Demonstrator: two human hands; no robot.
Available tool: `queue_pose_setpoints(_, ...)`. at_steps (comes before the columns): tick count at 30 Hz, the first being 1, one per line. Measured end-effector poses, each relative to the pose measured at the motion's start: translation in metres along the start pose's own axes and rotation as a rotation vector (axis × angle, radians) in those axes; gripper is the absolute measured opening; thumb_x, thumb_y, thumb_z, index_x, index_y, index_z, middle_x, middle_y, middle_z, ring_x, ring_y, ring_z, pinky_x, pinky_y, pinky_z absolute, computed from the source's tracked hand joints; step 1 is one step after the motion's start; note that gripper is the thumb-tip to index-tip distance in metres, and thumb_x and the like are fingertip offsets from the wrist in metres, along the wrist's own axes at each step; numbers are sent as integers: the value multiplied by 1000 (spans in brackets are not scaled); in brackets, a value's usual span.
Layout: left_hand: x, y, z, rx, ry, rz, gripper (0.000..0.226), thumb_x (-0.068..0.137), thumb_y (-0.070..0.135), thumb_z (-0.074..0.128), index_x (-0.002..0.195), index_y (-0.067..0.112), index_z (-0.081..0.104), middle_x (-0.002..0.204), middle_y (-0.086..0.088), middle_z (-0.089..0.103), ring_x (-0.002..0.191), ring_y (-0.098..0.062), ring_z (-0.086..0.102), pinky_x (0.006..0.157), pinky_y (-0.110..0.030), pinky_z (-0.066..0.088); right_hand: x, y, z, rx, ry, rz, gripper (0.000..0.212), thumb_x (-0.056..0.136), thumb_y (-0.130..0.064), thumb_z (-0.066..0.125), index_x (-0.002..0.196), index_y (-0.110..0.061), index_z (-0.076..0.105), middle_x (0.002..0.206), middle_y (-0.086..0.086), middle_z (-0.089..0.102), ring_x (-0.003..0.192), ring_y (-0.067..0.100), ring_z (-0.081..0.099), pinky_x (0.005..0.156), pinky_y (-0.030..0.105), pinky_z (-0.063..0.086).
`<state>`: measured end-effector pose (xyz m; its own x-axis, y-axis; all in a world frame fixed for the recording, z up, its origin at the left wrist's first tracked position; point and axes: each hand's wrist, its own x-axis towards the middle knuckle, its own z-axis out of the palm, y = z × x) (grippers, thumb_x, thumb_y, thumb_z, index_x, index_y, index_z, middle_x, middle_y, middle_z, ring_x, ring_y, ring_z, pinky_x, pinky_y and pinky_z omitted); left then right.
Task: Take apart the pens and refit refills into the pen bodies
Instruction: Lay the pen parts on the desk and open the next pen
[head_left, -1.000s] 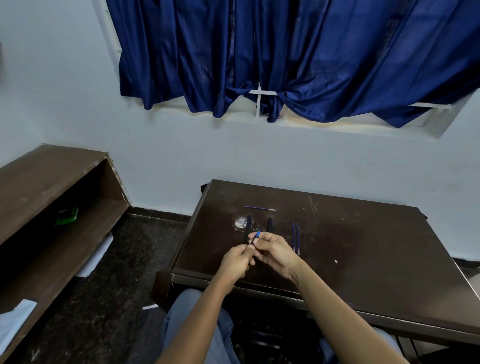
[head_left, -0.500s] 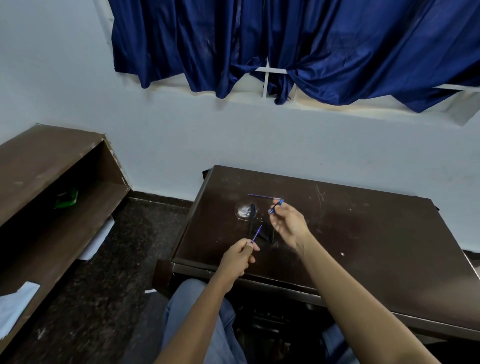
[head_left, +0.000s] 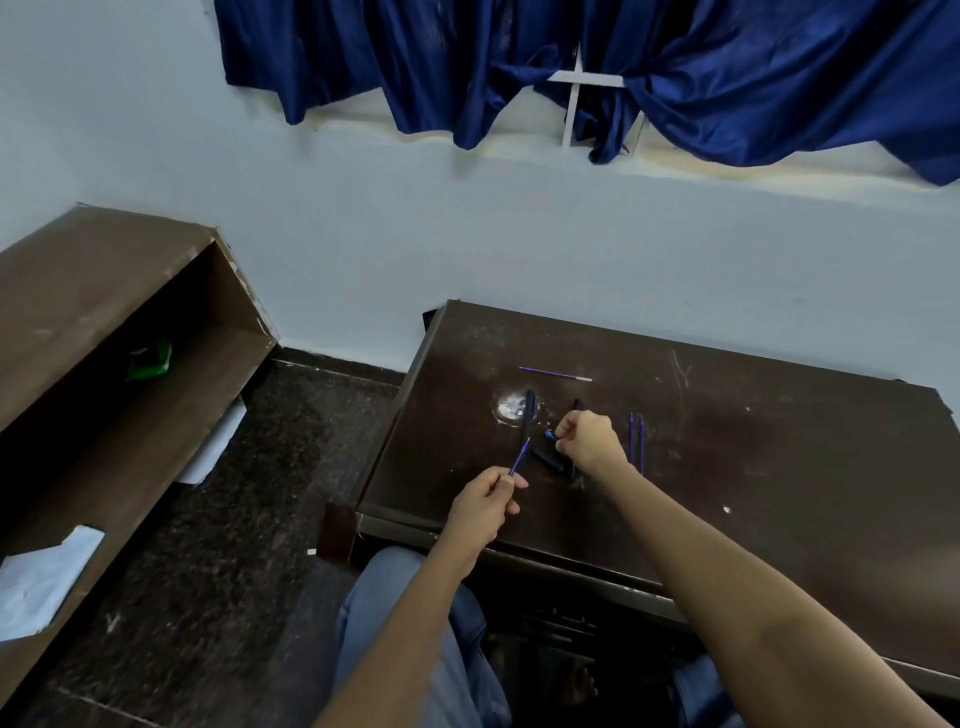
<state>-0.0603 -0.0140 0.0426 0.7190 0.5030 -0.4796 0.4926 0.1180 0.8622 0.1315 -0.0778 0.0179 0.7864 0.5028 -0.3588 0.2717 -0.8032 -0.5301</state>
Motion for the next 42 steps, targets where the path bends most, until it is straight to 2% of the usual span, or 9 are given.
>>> queue_pose_setpoints(6, 10, -7, -3, 1, 2, -35, 24, 101, 29, 39, 96, 29, 63, 75, 4, 54, 60, -6, 43, 52, -18, 35, 8, -3, 15, -139, -71, -4, 20, 88, -7, 55, 102, -15, 66, 111, 12, 64, 101, 33, 64, 88, 44, 54)
queue_pose_setpoints(13, 13, -10, 0, -13, 2, -53, 24, 101, 29, 39, 98, 30, 63, 75, 4, 54, 60, -7, 43, 52, -19, 35, 7, -4, 20, -237, -48, -44, 24, 91, -6, 52, 110, -10, 65, 110, 14, 66, 101, 35, 65, 87, 44, 55)
queue_pose_setpoints(18, 16, -4, 0, -32, 23, -45, 24, 100, 28, 39, 98, 29, 63, 74, 4, 55, 59, -7, 43, 50, -19, 34, -9, -7, 18, 231, 52, -52, 15, 90, -18, 61, 99, -11, 70, 97, 8, 71, 94, 22, 66, 85, 33, 53)
queue_pose_setpoints(21, 19, 1, 2, -23, 37, -35, 24, 100, 29, 39, 102, 26, 63, 74, 4, 55, 59, -7, 44, 51, -21, 34, -35, -10, 17, 670, -271, -41, 18, 89, -20, 64, 103, -12, 72, 95, 9, 73, 91, 17, 66, 79, 26, 51)
queue_pose_setpoints(24, 21, 5, 7, -13, 36, -42, 25, 100, 31, 39, 109, 24, 62, 74, 5, 56, 59, -5, 45, 52, -20, 34, -48, -7, 20, 775, -445, -43, 20, 88, -22, 66, 106, -15, 72, 100, 5, 73, 94, 12, 67, 86, 27, 50)
queue_pose_setpoints(28, 22, 8, 15, -32, 8, -52, 21, 100, 31, 39, 101, 29, 61, 76, 4, 56, 59, -6, 44, 51, -21, 34, -44, -19, 9, 1055, -430, 129, 12, 91, -6, 59, 99, -7, 68, 90, 8, 71, 79, 13, 68, 72, 23, 55)
queue_pose_setpoints(34, 27, 6, 15, -29, 22, -35, 25, 100, 27, 40, 95, 26, 64, 75, 4, 56, 61, -7, 45, 55, -22, 35, 10, -40, -38, 1191, -244, 222, 25, 100, -7, 35, 91, -15, 56, 78, 2, 57, 69, 13, 56, 67, 31, 50)
queue_pose_setpoints(39, 39, 2, 7, -28, 51, -28, 25, 100, 27, 41, 93, 27, 64, 74, 6, 57, 64, -6, 47, 58, -23, 36, 64, -41, -51, 700, -64, 149, 28, 91, 8, 37, 92, -7, 60, 69, 7, 47, 56, 14, 41, 53, 24, 35)
queue_pose_setpoints(42, 46, 1, 6, -35, 59, -22, 25, 100, 27, 41, 91, 30, 64, 73, 6, 57, 63, -7, 46, 58, -23, 36, 83, -40, -46, 261, 50, -31, 32, 88, 5, 44, 100, -8, 71, 92, 9, 63, 86, 23, 58, 76, 27, 45)
